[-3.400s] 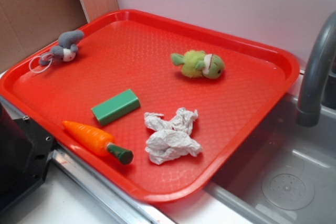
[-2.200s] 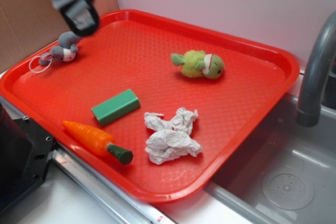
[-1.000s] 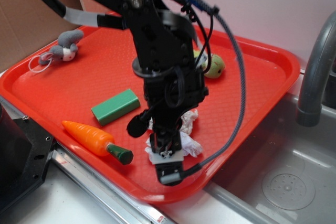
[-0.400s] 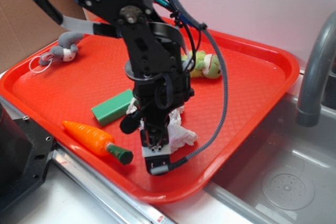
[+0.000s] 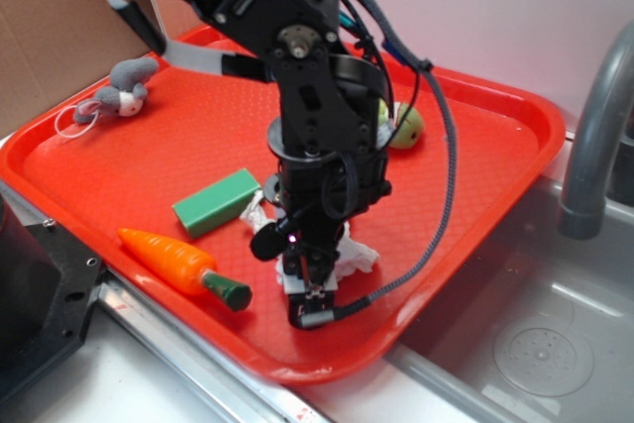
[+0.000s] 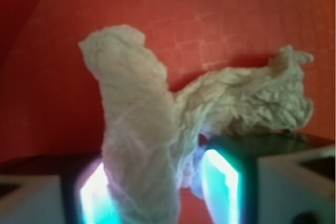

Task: Grab the white paper.

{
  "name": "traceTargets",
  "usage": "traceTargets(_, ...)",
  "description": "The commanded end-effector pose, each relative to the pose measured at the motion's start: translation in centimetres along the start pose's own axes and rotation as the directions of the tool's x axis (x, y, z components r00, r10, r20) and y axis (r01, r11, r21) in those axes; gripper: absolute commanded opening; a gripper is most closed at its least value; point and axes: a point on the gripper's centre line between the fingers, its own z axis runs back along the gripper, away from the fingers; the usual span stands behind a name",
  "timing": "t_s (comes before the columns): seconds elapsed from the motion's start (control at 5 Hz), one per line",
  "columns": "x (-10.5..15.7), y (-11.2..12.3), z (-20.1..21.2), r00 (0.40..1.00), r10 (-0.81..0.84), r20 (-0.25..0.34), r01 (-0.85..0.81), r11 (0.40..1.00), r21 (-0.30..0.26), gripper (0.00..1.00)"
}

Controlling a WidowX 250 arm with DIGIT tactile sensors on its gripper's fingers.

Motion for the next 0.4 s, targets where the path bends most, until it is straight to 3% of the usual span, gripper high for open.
traceTargets(0.0, -0.3, 0.6, 0.6, 0.992, 0.123, -0.024, -0.123, 0.992, -0.003, 0.0)
traceTargets(0.2, -0.6, 2.8, 3.1, 0.971, 0.238, -0.038, -0.24, 0.968, -0.074, 0.0)
